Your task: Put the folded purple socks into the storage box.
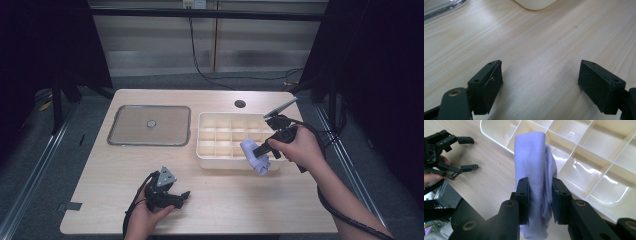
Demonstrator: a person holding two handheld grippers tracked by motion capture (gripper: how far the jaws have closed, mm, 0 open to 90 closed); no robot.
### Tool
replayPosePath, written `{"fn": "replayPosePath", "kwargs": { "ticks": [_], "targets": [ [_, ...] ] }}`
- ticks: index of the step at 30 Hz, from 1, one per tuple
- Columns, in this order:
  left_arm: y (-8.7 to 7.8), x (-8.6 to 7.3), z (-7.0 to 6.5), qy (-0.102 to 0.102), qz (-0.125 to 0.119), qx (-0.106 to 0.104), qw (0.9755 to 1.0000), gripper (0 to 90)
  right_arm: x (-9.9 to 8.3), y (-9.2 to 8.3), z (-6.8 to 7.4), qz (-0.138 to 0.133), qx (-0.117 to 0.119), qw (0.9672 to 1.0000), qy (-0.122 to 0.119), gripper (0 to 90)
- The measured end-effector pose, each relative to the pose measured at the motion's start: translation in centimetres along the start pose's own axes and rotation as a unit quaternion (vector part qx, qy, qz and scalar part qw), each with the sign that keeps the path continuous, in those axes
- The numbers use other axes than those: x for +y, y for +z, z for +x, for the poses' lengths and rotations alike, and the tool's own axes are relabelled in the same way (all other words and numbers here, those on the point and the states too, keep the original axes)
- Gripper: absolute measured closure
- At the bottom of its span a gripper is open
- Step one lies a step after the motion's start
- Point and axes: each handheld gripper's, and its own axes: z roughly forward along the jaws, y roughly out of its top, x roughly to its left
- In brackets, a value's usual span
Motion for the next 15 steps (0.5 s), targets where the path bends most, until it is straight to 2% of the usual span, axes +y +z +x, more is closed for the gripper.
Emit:
{"fn": "replayPosePath", "kwargs": {
  "ticks": [5,11,12,15],
  "targets": [
    [0.0,0.0,0.0,0.001,0.000,0.000,1.0000,19.1,0.2,-0.6,-0.5,-0.006,-0.008,0.9999,0.005,70.7],
    [0.0,0.0,0.0,0.001,0.000,0.000,1.0000,19.2,0.4,-1.2,-1.3,-0.018,-0.013,0.9995,0.021,70.7],
    [0.0,0.0,0.0,0.001,0.000,0.000,1.0000,19.1,0.4,-1.2,-1.5,-0.019,-0.015,0.9995,0.018,70.7],
    [0.0,0.0,0.0,0.001,-0.001,0.001,1.0000,19.1,0.6,-1.3,-1.8,-0.016,-0.023,0.9993,0.024,70.7]
  ]
}}
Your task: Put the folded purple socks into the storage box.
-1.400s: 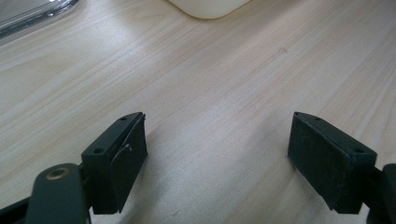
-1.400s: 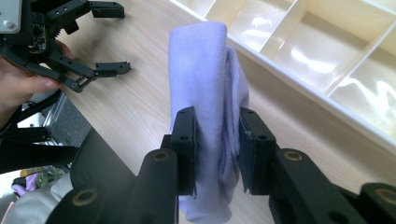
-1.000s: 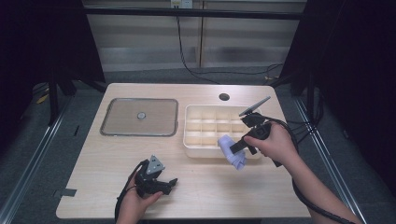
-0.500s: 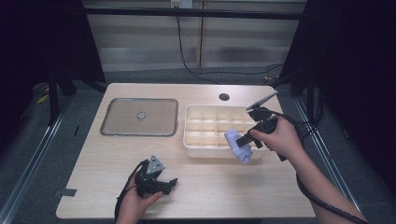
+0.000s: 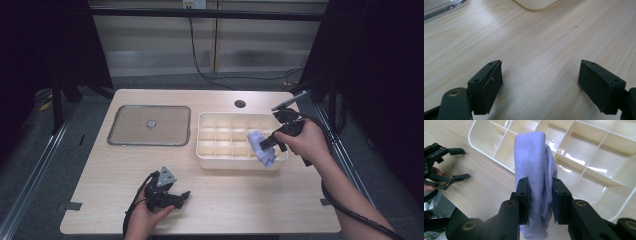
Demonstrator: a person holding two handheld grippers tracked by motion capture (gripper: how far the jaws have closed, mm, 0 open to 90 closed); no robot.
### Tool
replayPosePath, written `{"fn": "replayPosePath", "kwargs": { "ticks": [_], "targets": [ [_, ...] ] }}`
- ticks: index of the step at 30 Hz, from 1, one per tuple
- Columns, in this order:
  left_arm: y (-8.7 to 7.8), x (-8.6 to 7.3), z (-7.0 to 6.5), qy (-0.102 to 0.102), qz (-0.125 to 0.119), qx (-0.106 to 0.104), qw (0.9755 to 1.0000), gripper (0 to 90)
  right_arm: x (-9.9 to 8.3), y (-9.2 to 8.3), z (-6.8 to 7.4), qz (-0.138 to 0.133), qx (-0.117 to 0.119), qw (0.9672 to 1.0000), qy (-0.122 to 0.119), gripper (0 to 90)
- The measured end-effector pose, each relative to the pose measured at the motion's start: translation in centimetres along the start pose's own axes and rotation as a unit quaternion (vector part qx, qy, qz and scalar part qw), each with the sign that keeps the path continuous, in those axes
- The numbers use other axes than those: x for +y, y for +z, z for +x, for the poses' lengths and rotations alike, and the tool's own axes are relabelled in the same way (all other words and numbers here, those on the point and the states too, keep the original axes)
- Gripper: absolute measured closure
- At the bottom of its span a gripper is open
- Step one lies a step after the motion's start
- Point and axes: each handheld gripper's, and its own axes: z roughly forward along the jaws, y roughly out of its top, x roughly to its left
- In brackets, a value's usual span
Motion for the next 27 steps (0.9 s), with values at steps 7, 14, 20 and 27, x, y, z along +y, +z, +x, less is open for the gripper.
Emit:
{"fn": "replayPosePath", "kwargs": {
  "ticks": [7,14,20,27],
  "targets": [
    [0.0,0.0,0.0,0.000,0.000,0.000,1.0000,19.1,0.2,-0.2,-1.0,-0.007,-0.005,0.9999,0.014,70.7],
    [0.0,0.0,0.0,0.000,-0.001,0.000,1.0000,19.1,0.4,-0.4,-1.9,-0.011,-0.019,0.9994,0.029,70.7],
    [0.0,0.0,0.0,-0.001,0.000,0.000,1.0000,19.1,0.4,-0.2,-3.1,-0.012,-0.026,0.9986,0.044,70.7],
    [0.0,0.0,0.0,0.000,0.000,0.000,1.0000,19.1,0.3,0.4,-3.9,-0.011,-0.037,0.9979,0.053,70.7]
  ]
}}
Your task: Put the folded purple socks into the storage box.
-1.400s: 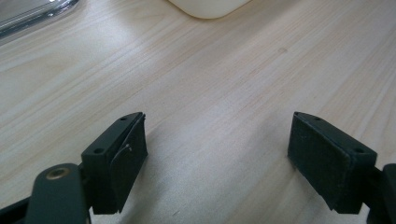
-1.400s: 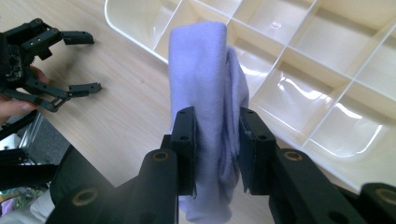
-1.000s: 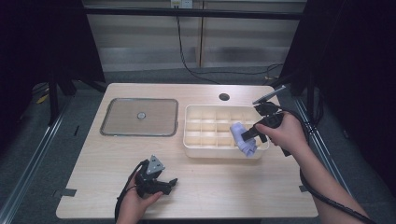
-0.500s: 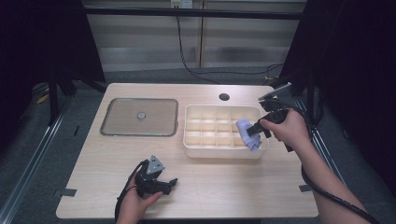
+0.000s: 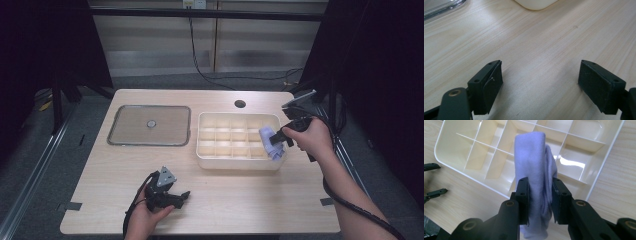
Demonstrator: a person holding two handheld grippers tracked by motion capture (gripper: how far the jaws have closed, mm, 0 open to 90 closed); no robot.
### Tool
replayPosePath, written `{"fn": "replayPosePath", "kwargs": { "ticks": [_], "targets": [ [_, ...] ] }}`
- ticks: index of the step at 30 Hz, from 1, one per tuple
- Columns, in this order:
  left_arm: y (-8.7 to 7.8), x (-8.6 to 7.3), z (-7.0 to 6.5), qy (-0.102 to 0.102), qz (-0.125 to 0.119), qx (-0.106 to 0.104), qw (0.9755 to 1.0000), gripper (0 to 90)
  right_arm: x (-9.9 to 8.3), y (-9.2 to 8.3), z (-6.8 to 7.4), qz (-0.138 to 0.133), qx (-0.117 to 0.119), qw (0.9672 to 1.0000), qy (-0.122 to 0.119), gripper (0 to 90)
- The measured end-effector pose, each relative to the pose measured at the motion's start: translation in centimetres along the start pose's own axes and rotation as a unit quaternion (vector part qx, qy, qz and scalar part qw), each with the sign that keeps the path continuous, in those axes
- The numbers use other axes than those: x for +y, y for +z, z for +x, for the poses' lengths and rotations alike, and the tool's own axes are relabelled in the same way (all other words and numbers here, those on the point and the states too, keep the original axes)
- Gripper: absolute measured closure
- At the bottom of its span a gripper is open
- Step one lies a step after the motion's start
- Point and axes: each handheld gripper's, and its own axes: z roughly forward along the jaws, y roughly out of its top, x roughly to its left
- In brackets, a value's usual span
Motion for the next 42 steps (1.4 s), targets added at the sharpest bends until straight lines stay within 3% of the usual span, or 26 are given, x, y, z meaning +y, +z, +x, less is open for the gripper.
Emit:
{"fn": "replayPosePath", "kwargs": {
  "ticks": [29,42],
  "targets": [
    [0.0,0.0,-0.1,-0.003,0.000,0.001,1.0000,19.1,-0.5,1.7,-2.1,0.012,-0.040,0.9990,0.015,70.6],
    [-0.1,0.0,-0.1,-0.002,0.002,0.002,1.0000,19.2,-0.7,2.3,-2.1,0.019,-0.055,0.9983,0.009,70.6]
  ]
}}
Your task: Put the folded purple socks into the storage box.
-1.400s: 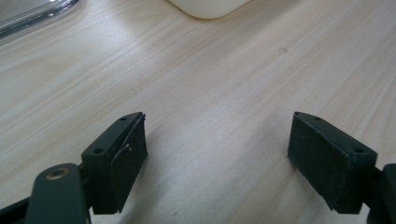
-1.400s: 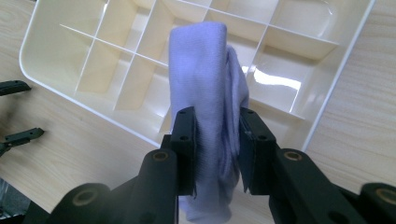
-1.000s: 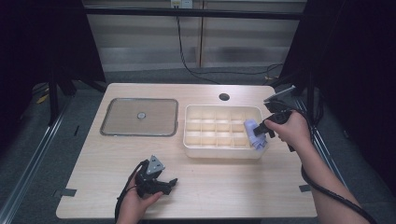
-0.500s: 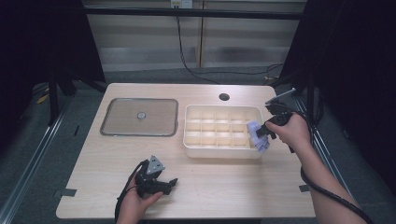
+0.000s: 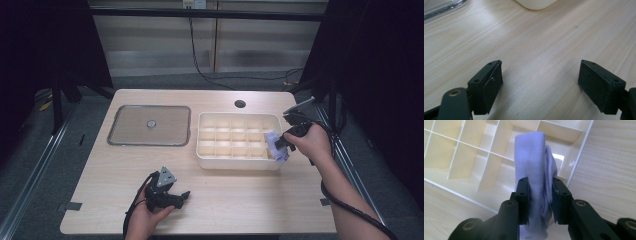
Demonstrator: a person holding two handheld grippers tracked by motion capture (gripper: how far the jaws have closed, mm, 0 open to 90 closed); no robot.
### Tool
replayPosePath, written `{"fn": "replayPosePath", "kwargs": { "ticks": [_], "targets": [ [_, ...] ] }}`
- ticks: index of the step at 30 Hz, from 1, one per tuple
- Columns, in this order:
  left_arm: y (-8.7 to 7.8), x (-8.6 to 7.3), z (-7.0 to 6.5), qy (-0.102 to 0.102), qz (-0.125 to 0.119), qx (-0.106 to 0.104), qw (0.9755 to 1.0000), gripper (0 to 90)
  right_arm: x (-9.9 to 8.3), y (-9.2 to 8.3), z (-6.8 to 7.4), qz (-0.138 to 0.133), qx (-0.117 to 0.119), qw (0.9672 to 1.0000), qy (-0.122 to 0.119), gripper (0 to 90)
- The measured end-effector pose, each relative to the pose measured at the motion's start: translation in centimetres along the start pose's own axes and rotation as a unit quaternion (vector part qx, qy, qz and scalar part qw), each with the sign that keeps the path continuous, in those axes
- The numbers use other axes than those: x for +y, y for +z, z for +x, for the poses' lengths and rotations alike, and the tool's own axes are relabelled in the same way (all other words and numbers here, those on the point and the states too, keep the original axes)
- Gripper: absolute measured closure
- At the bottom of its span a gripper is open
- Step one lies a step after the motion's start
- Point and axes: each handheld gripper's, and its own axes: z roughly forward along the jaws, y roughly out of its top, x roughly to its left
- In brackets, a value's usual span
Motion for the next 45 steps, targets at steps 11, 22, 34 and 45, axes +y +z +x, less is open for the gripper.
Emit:
{"fn": "replayPosePath", "kwargs": {
  "ticks": [11,22,34,45],
  "targets": [
    [0.0,0.0,0.0,0.003,0.003,0.000,1.0000,19.2,-0.2,0.7,0.2,0.005,-0.007,0.9999,-0.013,70.6],
    [0.0,0.0,0.0,0.003,0.003,0.001,1.0000,19.2,-0.4,1.4,0.1,0.012,-0.012,0.9997,-0.015,70.7],
    [0.0,0.0,0.0,0.003,0.004,0.001,1.0000,19.2,-0.4,1.9,0.2,0.022,-0.015,0.9994,-0.023,71.1],
    [0.0,0.0,0.0,0.002,0.004,0.001,1.0000,19.2,-0.4,2.0,0.4,0.022,-0.020,0.9988,-0.039,71.3]
  ]
}}
